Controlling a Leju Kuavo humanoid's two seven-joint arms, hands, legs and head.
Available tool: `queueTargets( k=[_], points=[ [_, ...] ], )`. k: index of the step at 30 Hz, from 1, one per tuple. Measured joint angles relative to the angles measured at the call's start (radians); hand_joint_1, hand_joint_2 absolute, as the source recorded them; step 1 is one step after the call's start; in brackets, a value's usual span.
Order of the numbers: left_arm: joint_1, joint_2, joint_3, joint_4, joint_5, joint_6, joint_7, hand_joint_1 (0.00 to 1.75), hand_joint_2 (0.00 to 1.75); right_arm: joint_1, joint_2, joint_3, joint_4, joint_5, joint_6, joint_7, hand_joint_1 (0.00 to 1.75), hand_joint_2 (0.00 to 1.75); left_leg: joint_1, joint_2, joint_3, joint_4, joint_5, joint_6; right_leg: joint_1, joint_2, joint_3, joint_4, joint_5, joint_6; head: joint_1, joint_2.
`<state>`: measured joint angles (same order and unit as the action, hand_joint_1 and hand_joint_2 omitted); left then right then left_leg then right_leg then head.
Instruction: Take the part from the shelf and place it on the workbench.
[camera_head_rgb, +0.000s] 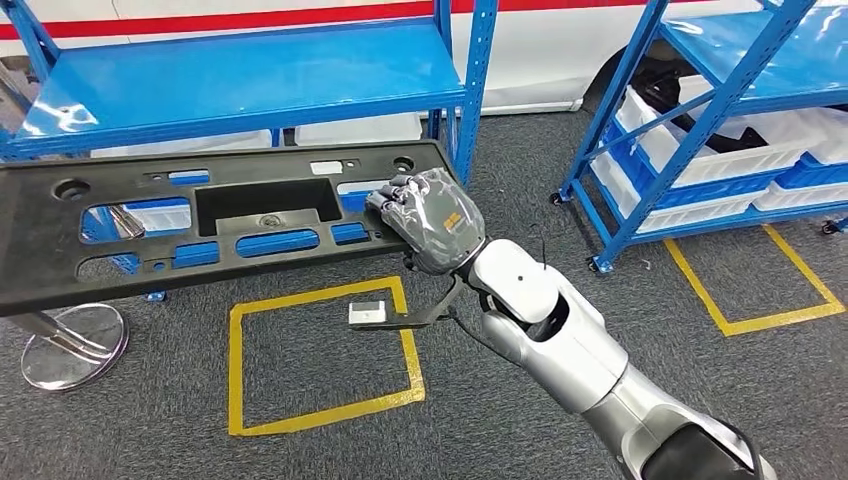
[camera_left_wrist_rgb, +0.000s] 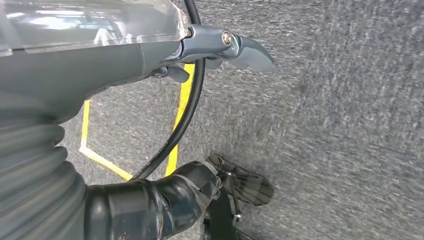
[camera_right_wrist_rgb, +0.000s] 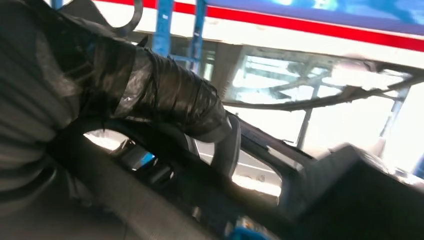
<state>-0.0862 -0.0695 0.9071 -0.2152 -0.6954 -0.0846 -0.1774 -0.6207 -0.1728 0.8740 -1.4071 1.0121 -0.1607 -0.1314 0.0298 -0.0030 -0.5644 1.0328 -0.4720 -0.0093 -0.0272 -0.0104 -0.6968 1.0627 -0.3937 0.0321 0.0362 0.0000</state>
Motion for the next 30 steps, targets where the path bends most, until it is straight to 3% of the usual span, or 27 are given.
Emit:
queueTargets(
  k=[2,4,5,6,8,10,12,14,15,16,17,19,20,21,22,23,24,25,27,28,30],
  points=[
    [-0.002,0.000,0.000,0.000,0.000,0.000,0.000,0.00,1.75,-0.001,0.000,0.000,0.000,0.000,0.000,0.000,1.75,1.75,-0.003,0.004,-0.023,-0.003,0.022,0.023,-0.001,0.001,-0.029,0.089,-0.089,0.002,0.001,0.000],
    [-0.002,0.000,0.000,0.000,0.000,0.001,0.000,0.00,1.75,-0.002,0.000,0.000,0.000,0.000,0.000,0.000,1.75,1.75,-0.011,0.005,-0.051,-0.003,0.044,0.032,0.003,0.002,-0.057,0.218,-0.169,-0.001,0.001,0.000],
    [-0.002,0.000,0.000,0.000,0.000,0.001,0.000,0.00,1.75,-0.002,0.000,0.000,0.000,0.000,0.000,0.000,1.75,1.75,-0.016,0.005,-0.066,-0.002,0.055,0.034,0.006,0.003,-0.056,0.259,-0.180,-0.005,0.001,0.000],
    [-0.002,0.001,0.000,0.000,0.000,0.001,0.000,0.00,1.75,-0.002,0.000,0.000,0.000,0.001,0.001,0.000,1.75,1.75,-0.021,0.004,-0.080,-0.002,0.066,0.036,0.011,0.004,-0.039,0.268,-0.170,-0.011,0.001,0.000],
    [-0.002,0.002,0.000,0.000,-0.001,0.001,0.000,0.00,1.75,-0.006,-0.001,0.000,0.000,0.007,0.001,0.000,1.75,1.75,-0.032,0.003,-0.106,-0.002,0.089,0.037,0.025,0.007,0.046,0.186,-0.124,-0.037,0.001,0.000],
    [-0.003,0.002,0.000,0.000,-0.002,0.001,-0.002,0.00,1.75,-0.015,-0.001,0.001,-0.001,0.027,-0.001,0.003,1.75,1.75,-0.036,0.003,-0.123,-0.003,0.109,0.035,0.040,0.007,0.151,0.043,-0.127,-0.069,0.000,0.000],
    [-0.003,0.003,0.000,0.000,-0.005,0.000,-0.003,0.00,1.75,-0.028,-0.001,0.001,-0.002,0.051,-0.002,0.008,1.75,1.75,-0.030,0.004,-0.125,-0.013,0.131,0.028,0.052,0.007,0.194,-0.035,-0.139,-0.081,0.001,0.000],
    [-0.002,0.006,0.000,0.000,-0.007,0.001,-0.003,0.00,1.75,-0.043,-0.002,0.003,-0.003,0.073,-0.001,0.014,1.75,1.75,-0.025,0.004,-0.126,-0.027,0.151,0.018,0.052,0.006,0.189,-0.056,-0.112,-0.080,0.003,0.000],
    [-0.001,0.006,0.000,0.000,-0.008,0.001,-0.003,0.00,1.75,-0.053,-0.002,0.006,-0.003,0.084,0.000,0.017,1.75,1.75,-0.026,0.003,-0.132,-0.026,0.143,0.012,0.048,0.004,0.185,-0.068,-0.096,-0.081,0.003,0.000],
    [0.000,0.008,0.000,0.000,-0.008,0.001,-0.003,0.00,1.75,-0.064,-0.003,0.009,-0.003,0.095,0.003,0.018,1.75,1.75,-0.027,0.002,-0.141,-0.007,0.113,0.007,0.042,0.001,0.176,-0.079,-0.079,-0.082,0.003,0.000],
    [0.001,0.010,0.000,-0.001,-0.009,0.002,-0.003,0.00,1.75,-0.077,-0.003,0.014,-0.003,0.107,0.009,0.019,1.75,1.75,-0.026,0.000,-0.154,0.033,0.064,0.002,0.036,-0.001,0.164,-0.086,-0.061,-0.082,0.003,0.000],
    [0.002,0.015,0.000,-0.001,-0.010,0.002,-0.003,0.00,1.75,-0.107,-0.007,0.029,-0.003,0.126,0.029,0.020,1.75,1.75,-0.021,0.000,-0.180,0.162,-0.040,-0.010,0.033,-0.001,0.130,-0.085,-0.033,-0.081,0.002,0.000],
    [0.001,0.018,0.000,-0.001,-0.010,0.002,-0.004,0.00,1.75,-0.123,-0.011,0.037,-0.003,0.132,0.041,0.019,1.75,1.75,-0.017,0.000,-0.185,0.223,-0.062,-0.016,0.030,-0.002,0.111,-0.082,-0.021,-0.077,0.002,0.000],
    [0.001,0.020,0.000,-0.001,-0.010,0.001,-0.004,0.00,1.75,-0.137,-0.015,0.045,-0.003,0.135,0.050,0.019,1.75,1.75,-0.013,0.000,-0.180,0.263,-0.057,-0.023,0.026,-0.003,0.090,-0.076,-0.009,-0.073,0.002,0.000],
    [0.001,0.021,0.000,-0.001,-0.010,0.001,-0.005,0.00,1.75,-0.150,-0.019,0.052,-0.003,0.136,0.057,0.018,1.75,1.75,-0.008,0.001,-0.161,0.272,-0.033,-0.029,0.022,-0.004,0.069,-0.069,0.002,-0.067,0.002,0.000],
    [0.001,0.022,0.000,-0.001,-0.010,0.001,-0.005,0.00,1.75,-0.161,-0.022,0.058,-0.004,0.135,0.061,0.018,1.75,1.75,-0.002,0.001,-0.125,0.246,-0.004,-0.037,0.017,-0.004,0.047,-0.059,0.011,-0.061,0.002,0.000],
    [0.000,0.022,0.000,-0.001,-0.010,0.001,-0.006,0.00,1.75,-0.172,-0.025,0.063,-0.005,0.135,0.064,0.018,1.75,1.75,0.004,0.001,-0.076,0.191,0.007,-0.045,0.013,-0.005,0.026,-0.046,0.019,-0.053,0.002,0.000],
    [-0.001,0.022,0.000,-0.001,-0.010,0.000,-0.006,0.00,1.75,-0.181,-0.028,0.066,-0.007,0.134,0.065,0.018,1.75,1.75,0.005,0.001,-0.022,0.123,-0.001,-0.052,0.011,-0.006,0.008,-0.033,0.025,-0.046,0.002,0.000],
    [-0.003,0.023,0.000,-0.001,-0.009,0.000,-0.007,0.00,1.75,-0.195,-0.032,0.073,-0.013,0.133,0.066,0.018,1.75,1.75,0.003,-0.001,0.046,0.019,-0.045,-0.043,0.013,-0.006,-0.013,-0.017,0.039,-0.032,0.003,0.000],
    [-0.002,0.023,0.000,-0.002,-0.009,0.000,-0.008,0.00,1.75,-0.200,-0.034,0.076,-0.016,0.132,0.066,0.018,1.75,1.75,-0.003,-0.003,0.055,0.000,-0.055,-0.031,0.013,-0.007,-0.017,-0.016,0.049,-0.026,0.003,0.000],
    [-0.001,0.023,0.000,-0.002,-0.008,0.000,-0.009,0.00,1.75,-0.208,-0.040,0.085,-0.017,0.131,0.067,0.018,1.75,1.75,-0.004,-0.002,0.040,-0.004,-0.043,-0.008,0.012,-0.005,-0.021,-0.021,0.064,-0.013,0.004,0.000]
  ],
)
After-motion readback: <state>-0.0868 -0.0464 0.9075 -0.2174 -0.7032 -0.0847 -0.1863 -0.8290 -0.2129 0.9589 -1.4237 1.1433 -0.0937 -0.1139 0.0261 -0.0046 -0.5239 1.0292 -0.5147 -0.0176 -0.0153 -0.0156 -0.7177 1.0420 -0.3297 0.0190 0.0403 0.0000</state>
